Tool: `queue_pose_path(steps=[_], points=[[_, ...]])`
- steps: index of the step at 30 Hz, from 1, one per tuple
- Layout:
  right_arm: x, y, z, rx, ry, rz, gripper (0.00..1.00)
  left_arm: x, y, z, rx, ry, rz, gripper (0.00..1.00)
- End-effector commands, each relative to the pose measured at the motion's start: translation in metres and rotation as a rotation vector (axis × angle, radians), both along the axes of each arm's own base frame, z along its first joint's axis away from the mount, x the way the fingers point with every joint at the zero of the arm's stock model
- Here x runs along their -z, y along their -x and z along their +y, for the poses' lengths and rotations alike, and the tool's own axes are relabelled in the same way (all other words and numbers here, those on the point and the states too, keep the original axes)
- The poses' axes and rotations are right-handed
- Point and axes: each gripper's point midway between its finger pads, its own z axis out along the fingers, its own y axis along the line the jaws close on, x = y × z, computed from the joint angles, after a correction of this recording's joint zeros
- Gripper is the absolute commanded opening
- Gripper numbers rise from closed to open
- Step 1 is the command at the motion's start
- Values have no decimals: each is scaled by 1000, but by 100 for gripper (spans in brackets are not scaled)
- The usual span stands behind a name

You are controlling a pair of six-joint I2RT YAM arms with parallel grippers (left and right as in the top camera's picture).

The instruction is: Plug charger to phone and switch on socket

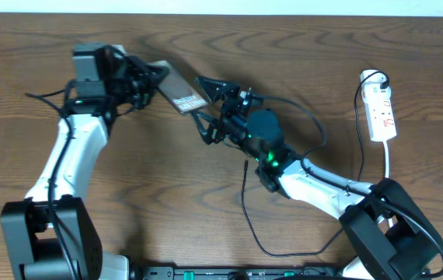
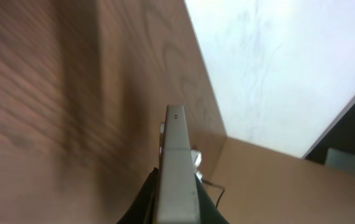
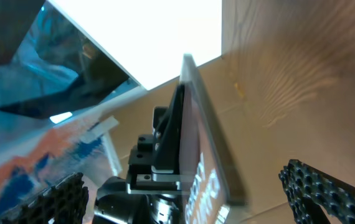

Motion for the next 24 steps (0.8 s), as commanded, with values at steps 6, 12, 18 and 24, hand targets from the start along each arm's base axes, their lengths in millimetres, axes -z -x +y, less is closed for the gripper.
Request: queue_pose_path(steps=[6,12,18,24], points=[[12,-30,-58,-148,345,-338,99,-65,4,60,109,114,-290,8],[9,-35,-101,-259,468,-589,99,-94,24,63,297,80,-518,8],[14,-17,-125,-425,500,-761,99,-101,42,48,466,25,-681,8],[35,0,-128,-529,495,-730,99,-103,51,43,541,-13,-780,8]])
